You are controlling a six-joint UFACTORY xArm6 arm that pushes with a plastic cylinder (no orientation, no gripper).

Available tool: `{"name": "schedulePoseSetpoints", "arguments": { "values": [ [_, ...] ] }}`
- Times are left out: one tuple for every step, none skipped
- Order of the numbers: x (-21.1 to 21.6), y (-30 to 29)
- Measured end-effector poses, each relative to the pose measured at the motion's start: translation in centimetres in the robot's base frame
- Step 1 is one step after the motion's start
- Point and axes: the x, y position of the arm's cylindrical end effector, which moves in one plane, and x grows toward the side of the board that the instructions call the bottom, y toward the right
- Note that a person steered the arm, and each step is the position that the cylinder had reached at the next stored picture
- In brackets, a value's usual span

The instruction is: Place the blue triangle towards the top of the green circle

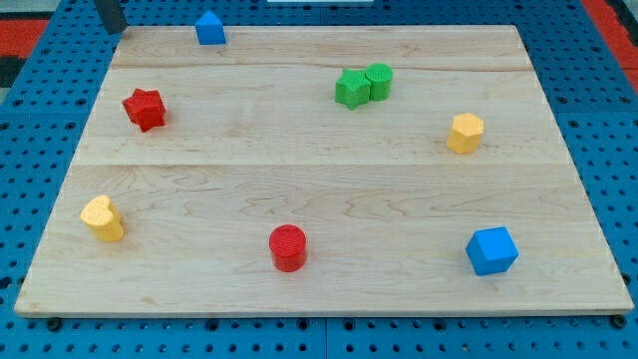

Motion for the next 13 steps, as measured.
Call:
{"name": "schedulePoseSetpoints", "arguments": {
  "values": [
    [-0.2,1.6],
    [-0.1,12.0],
    [0.0,27.1],
    [1.3,33.8],
    [1.0,29.3],
    [0.2,24.5],
    [-0.1,24.2],
    [0.0,27.3],
    [0.0,33.0],
    [0.1,36.3],
    [1.8,41.4],
    [4.6,43.8],
    [8.1,39.7]
  ]
}}
